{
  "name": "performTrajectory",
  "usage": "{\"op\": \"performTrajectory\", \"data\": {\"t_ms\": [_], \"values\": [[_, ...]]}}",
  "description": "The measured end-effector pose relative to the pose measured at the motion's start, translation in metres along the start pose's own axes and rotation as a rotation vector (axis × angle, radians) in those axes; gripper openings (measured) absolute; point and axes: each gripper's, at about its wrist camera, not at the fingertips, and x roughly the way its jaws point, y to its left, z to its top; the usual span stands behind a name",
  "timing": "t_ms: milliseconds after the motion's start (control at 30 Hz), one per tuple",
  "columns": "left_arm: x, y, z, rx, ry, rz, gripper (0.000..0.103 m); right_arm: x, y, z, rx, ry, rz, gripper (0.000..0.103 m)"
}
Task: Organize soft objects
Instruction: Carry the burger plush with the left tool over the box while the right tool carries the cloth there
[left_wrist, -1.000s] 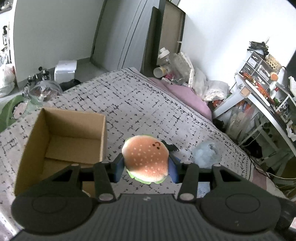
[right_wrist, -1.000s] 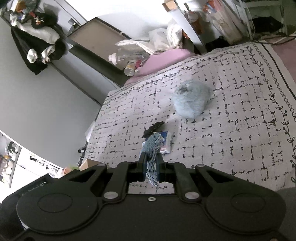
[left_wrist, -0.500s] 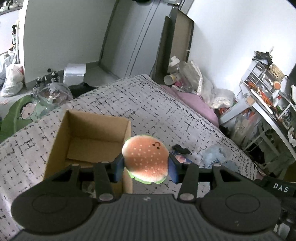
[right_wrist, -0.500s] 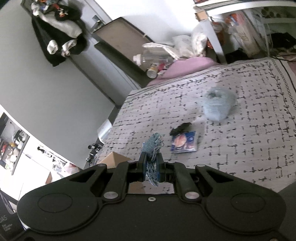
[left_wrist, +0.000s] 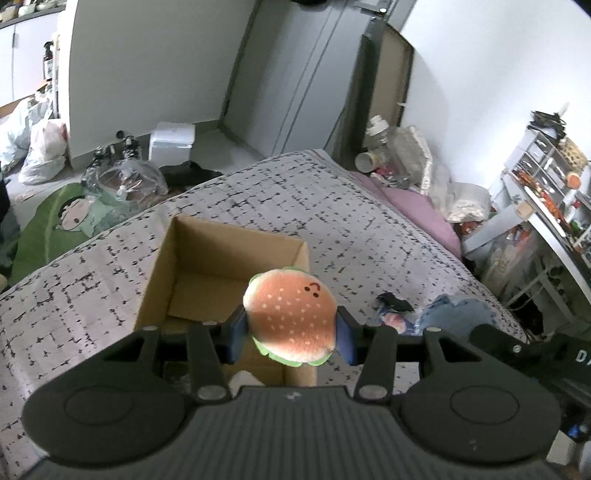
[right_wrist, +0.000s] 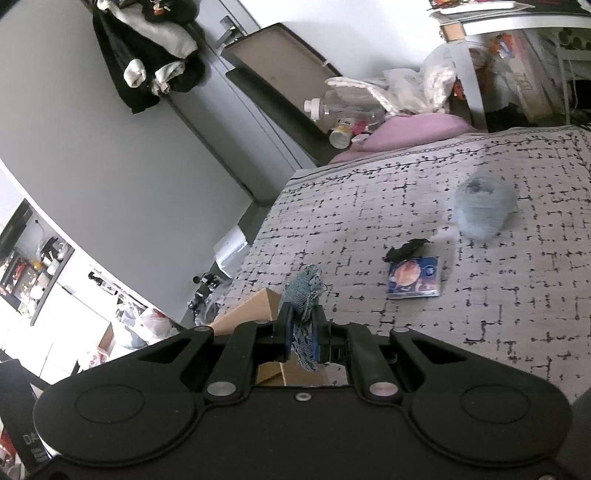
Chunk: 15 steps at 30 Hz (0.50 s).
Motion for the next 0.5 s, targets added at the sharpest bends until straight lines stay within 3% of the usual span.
{"op": "performTrajectory", "data": {"t_ms": [500], "values": [[0.022,0.051,0.005,-0.126,0.051,0.057,0.048,0.037,0.023,-0.01,-0.015,0.051,0.034,0.01]]}}
